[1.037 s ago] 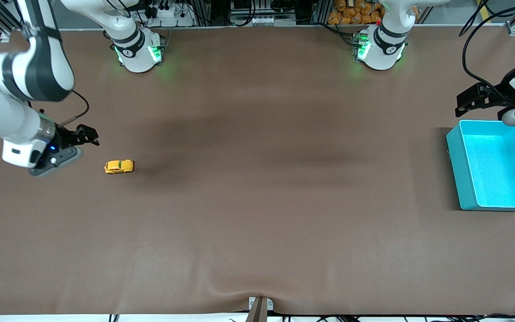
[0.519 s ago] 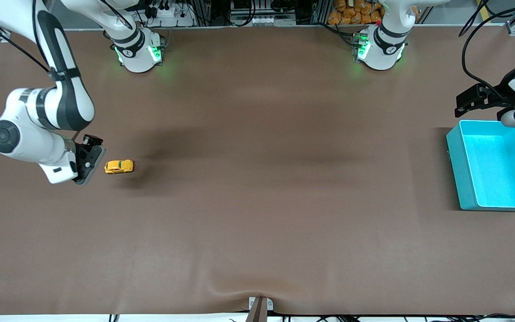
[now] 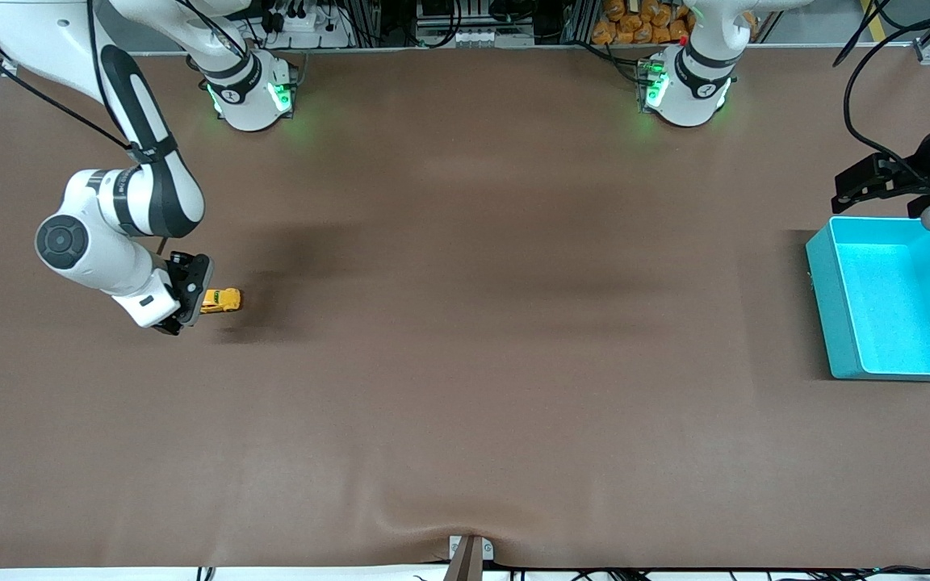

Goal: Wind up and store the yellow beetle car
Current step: 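Lower the right gripper and close it on the yellow car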

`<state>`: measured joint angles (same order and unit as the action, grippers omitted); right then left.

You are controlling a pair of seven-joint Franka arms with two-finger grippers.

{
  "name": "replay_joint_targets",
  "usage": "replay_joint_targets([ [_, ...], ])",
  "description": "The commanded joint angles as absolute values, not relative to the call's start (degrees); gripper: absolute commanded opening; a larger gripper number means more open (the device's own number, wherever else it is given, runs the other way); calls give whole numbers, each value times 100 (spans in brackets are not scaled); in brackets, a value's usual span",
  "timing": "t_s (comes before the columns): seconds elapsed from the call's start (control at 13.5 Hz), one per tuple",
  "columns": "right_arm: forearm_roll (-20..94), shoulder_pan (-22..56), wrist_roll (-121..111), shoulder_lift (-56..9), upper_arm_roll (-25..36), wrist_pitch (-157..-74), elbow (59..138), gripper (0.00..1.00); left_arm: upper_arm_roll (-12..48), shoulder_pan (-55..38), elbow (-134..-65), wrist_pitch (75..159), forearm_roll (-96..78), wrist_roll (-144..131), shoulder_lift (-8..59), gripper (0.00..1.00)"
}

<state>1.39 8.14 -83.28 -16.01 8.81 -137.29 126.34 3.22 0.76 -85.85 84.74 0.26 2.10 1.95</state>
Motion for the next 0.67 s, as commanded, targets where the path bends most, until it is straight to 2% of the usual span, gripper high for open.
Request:
replay_joint_targets([
  [0.0,176,809,-8963,-1564,870,-13992,12866,100,334,88,-8569,8429,-18,149,167,100],
  [0.37,176,765,-9272,-1635,879,-14607,13201,100,334,88,-8561,8429,-9,123,158,100],
  [0.52,193,747,-9273,-1722,879,-14660,13210,98,334,79,-8561,8429,-9,114,158,100],
  [0.59,237,730,-9272,-1757,879,-14660,13210,93,334,88,-8561,8429,-9,114,158,100],
])
